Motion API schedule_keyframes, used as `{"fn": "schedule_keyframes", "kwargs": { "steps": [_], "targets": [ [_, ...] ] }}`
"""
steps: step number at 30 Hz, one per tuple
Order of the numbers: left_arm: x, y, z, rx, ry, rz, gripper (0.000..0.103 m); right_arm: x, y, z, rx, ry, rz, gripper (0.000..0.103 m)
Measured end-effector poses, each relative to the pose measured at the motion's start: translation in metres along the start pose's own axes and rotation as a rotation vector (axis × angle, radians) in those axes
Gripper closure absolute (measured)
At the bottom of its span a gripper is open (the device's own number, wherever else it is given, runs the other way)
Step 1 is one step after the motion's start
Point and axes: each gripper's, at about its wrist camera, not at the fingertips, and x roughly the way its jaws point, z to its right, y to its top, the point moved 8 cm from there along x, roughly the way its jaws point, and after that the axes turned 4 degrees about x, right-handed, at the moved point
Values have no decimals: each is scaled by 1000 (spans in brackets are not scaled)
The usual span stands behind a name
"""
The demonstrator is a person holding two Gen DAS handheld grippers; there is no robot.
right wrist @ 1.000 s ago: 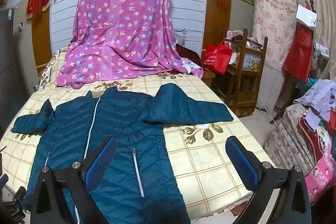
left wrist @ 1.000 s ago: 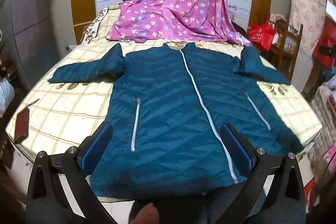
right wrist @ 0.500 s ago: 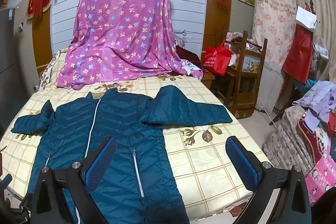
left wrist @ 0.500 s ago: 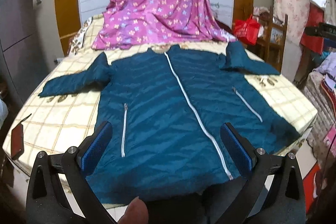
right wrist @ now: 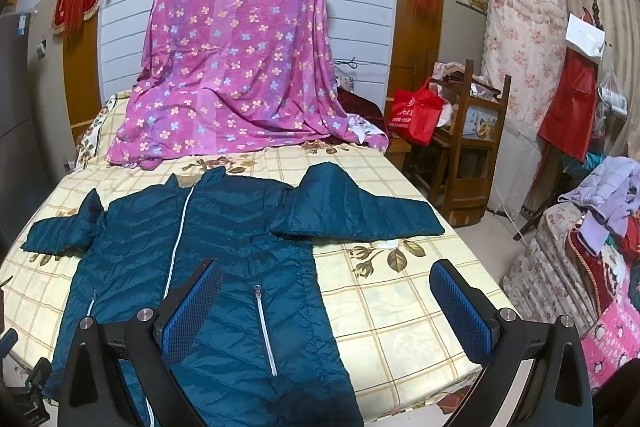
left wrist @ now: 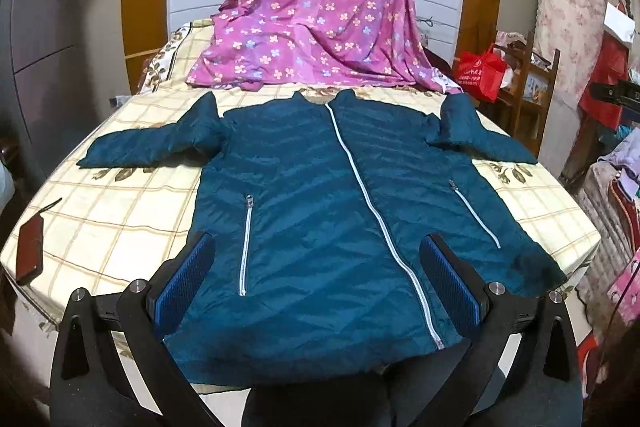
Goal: Fold large clothes
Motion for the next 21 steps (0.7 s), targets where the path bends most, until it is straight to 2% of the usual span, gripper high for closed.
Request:
{"fn": "schedule_keyframes", "kwargs": {
  "steps": [8, 15, 19, 21],
  "targets": [
    [5, -1, -7, 10, 56, -23, 0, 1, -7, -8, -16, 6, 6, 0],
    [26, -2, -27, -2, 118, -65, 0, 8, -40, -41, -54, 116, -27, 0],
    [44, -8, -39, 9, 163, -115, 0, 23, -53, -54, -33, 181, -44, 0],
    [54, -11, -44, 9, 161, -138, 0, 28, -57, -59, -21, 209, -41, 0]
  ]
}}
